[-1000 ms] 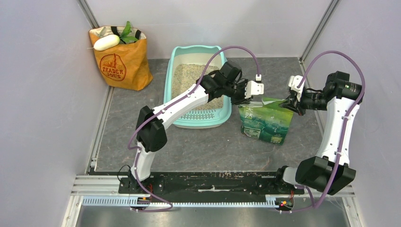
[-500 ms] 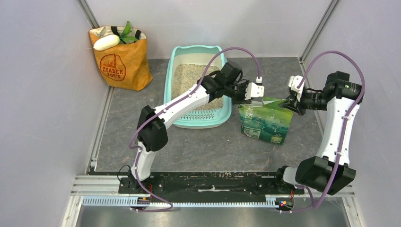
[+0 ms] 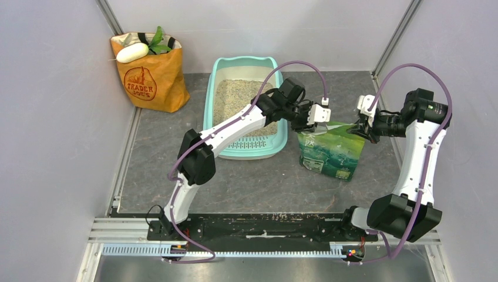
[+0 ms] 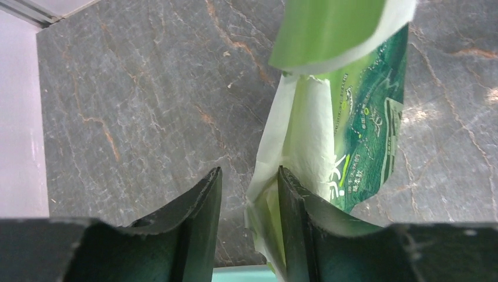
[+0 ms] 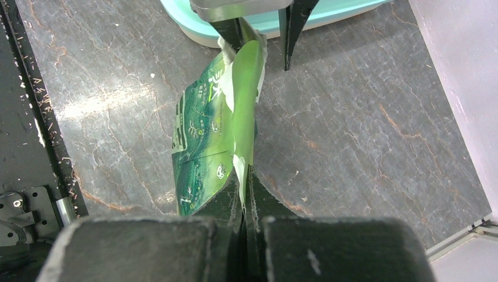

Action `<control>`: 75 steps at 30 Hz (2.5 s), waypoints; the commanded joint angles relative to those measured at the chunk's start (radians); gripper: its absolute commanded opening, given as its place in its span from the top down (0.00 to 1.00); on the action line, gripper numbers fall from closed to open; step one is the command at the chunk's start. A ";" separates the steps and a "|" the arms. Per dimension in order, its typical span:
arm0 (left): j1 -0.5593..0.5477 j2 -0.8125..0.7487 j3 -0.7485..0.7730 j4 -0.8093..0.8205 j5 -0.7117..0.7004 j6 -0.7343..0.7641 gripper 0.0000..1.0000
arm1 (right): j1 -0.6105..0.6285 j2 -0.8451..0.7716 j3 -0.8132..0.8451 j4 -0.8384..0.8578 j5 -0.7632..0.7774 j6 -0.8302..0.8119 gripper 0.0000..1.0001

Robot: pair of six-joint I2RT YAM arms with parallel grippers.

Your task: Fill the litter box with clean litter

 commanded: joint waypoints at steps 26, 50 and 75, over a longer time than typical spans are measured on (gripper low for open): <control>-0.006 -0.003 0.105 -0.086 0.288 -0.199 0.98 | -0.006 0.131 0.041 -0.141 0.051 -0.003 0.61; -0.023 0.086 0.190 -0.201 0.074 -0.127 0.70 | -0.017 0.030 -0.067 -0.165 0.009 -0.141 1.00; -0.065 0.094 0.211 -0.170 0.111 -0.258 0.50 | -0.028 0.017 -0.082 -0.166 -0.036 -0.137 1.00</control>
